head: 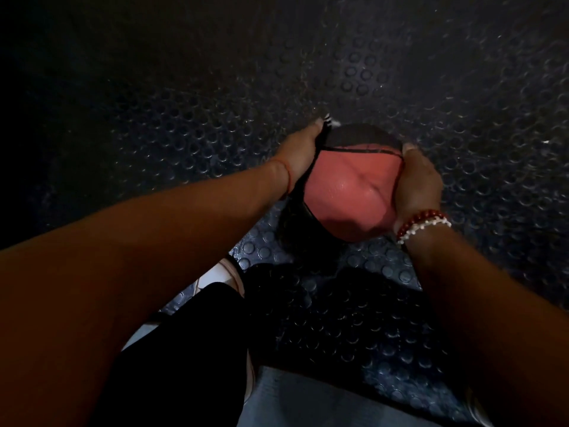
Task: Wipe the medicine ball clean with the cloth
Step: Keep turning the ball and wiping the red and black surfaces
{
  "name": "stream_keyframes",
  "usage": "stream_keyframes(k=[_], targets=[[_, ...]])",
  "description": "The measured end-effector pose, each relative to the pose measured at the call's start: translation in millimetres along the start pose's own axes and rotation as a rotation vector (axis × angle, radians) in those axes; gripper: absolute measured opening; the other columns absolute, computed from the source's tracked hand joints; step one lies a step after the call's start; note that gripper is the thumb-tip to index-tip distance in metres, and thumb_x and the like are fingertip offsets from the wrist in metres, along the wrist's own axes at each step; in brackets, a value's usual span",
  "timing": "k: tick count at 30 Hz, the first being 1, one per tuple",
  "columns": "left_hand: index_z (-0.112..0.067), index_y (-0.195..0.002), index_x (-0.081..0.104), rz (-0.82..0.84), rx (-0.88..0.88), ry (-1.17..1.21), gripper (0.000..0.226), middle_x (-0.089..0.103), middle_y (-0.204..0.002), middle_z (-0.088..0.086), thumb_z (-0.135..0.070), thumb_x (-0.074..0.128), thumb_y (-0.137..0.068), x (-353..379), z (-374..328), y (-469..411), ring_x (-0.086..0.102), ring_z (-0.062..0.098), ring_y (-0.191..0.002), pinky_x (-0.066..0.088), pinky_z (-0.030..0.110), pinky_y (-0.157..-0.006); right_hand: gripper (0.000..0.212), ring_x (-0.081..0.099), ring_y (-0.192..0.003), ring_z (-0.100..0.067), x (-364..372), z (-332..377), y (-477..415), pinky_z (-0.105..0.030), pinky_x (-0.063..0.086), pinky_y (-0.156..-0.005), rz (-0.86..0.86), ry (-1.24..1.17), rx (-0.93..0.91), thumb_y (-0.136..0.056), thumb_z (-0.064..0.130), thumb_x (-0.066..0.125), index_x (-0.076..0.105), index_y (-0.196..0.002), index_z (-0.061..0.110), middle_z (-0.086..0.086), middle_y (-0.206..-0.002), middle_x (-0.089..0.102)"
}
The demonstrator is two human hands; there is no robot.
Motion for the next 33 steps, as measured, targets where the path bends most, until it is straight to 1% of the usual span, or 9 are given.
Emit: stream_keyframes(k=[3, 7, 11, 16, 21, 23, 26, 30, 33], targets=[[-0.017, -0.087, 0.070, -0.095, -0.185, 0.224, 0.041, 0.070, -0.081, 0.003, -0.045, 0.044, -0.101, -4, 36, 9, 0.064, 0.018, -0.074, 0.051, 0.027, -0.069, 0.039, 0.064, -0.095, -0.018, 0, -12, 2, -0.027, 0.052, -0.087, -0.011, -0.159, 0.069, -0.080, 0.049, 0.056, 0.069, -0.084, 0.012, 0.000, -0.097, 0.069], [-0.018, -0.121, 0.066, -0.217, -0.155, 0.344, 0.050, 0.067, -0.116, 0.002, -0.053, 0.041, -0.095, 4, 62, 32, 0.062, 0.019, -0.106, 0.046, 0.039, -0.103, 0.036, 0.063, -0.087, -0.015, -3, -13, -2, -0.038, 0.051, -0.091, -0.015, -0.126, 0.083, -0.079, 0.049, 0.056, 0.068, -0.078, 0.015, 0.002, -0.092, 0.070], [-0.038, -0.137, 0.053, -0.250, 0.288, -0.098, 0.056, 0.050, -0.143, -0.004, -0.053, 0.031, -0.088, 1, 28, 43, 0.043, 0.017, -0.133, 0.029, 0.041, -0.117, 0.030, 0.059, -0.080, -0.008, -5, -14, 3, -0.022, 0.049, -0.076, -0.030, -0.199, 0.058, -0.088, 0.041, 0.056, 0.065, -0.084, 0.013, 0.006, -0.087, 0.066], [-0.028, -0.138, 0.055, 0.068, 0.627, -0.582, 0.050, 0.055, -0.137, 0.000, -0.043, 0.036, -0.093, 23, -33, 36, 0.047, 0.018, -0.129, 0.029, 0.038, -0.115, 0.031, 0.057, -0.085, -0.004, -9, -14, 13, -0.013, 0.045, -0.076, -0.043, -0.207, 0.002, -0.092, 0.033, 0.053, 0.068, -0.106, 0.010, 0.005, -0.096, 0.065], [-0.011, -0.129, 0.063, 0.160, 0.325, -0.349, 0.036, 0.063, -0.130, 0.008, -0.028, 0.046, -0.102, 17, -22, 7, 0.056, 0.019, -0.123, 0.036, 0.030, -0.112, 0.037, 0.055, -0.104, -0.009, -7, -16, 17, -0.005, 0.040, -0.083, -0.069, -0.139, -0.034, -0.095, 0.033, 0.048, 0.066, -0.116, 0.008, 0.000, -0.117, 0.064], [-0.008, -0.104, 0.070, 0.075, 0.037, -0.079, 0.029, 0.073, -0.106, 0.008, -0.030, 0.050, -0.100, 8, -3, 6, 0.069, 0.019, -0.095, 0.053, 0.026, -0.089, 0.038, 0.055, -0.111, -0.010, -8, -21, 20, -0.013, 0.039, -0.093, -0.073, -0.156, -0.028, -0.096, 0.033, 0.046, 0.064, -0.120, 0.010, -0.004, -0.124, 0.064], [-0.012, -0.082, 0.067, -0.021, -0.199, 0.135, 0.030, 0.070, -0.072, 0.004, -0.031, 0.051, -0.100, 2, 26, 10, 0.064, 0.017, -0.062, 0.050, 0.020, -0.057, 0.038, 0.044, -0.116, -0.001, -7, -33, 24, 0.006, 0.027, -0.085, -0.034, -0.234, 0.046, -0.102, 0.028, 0.041, 0.055, -0.133, 0.011, -0.001, -0.136, 0.055], [-0.010, -0.100, 0.071, -0.095, -0.190, 0.168, 0.036, 0.073, -0.086, 0.006, -0.039, 0.050, -0.099, 2, 36, 20, 0.065, 0.021, -0.078, 0.051, 0.028, -0.074, 0.046, 0.057, -0.116, -0.009, -15, -25, 23, -0.023, 0.040, -0.106, 0.031, -0.228, 0.080, -0.085, 0.040, 0.055, 0.065, -0.122, 0.015, -0.001, -0.126, 0.064], [-0.017, -0.116, 0.071, -0.117, -0.057, 0.053, 0.055, 0.071, -0.116, 0.003, -0.056, 0.045, -0.087, 8, 39, 24, 0.064, 0.020, -0.109, 0.048, 0.038, -0.101, 0.023, 0.067, -0.075, -0.014, -19, -33, 11, -0.035, 0.056, -0.084, 0.094, -0.361, 0.233, -0.082, 0.035, 0.058, 0.068, -0.084, 0.015, 0.003, -0.078, 0.072]])
Point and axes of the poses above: each hand's wrist, its own y-axis away from the middle knuckle, its own x-axis out of the palm, z = x × y, the point moved 7 cm from there along -y, towards the middle knuckle
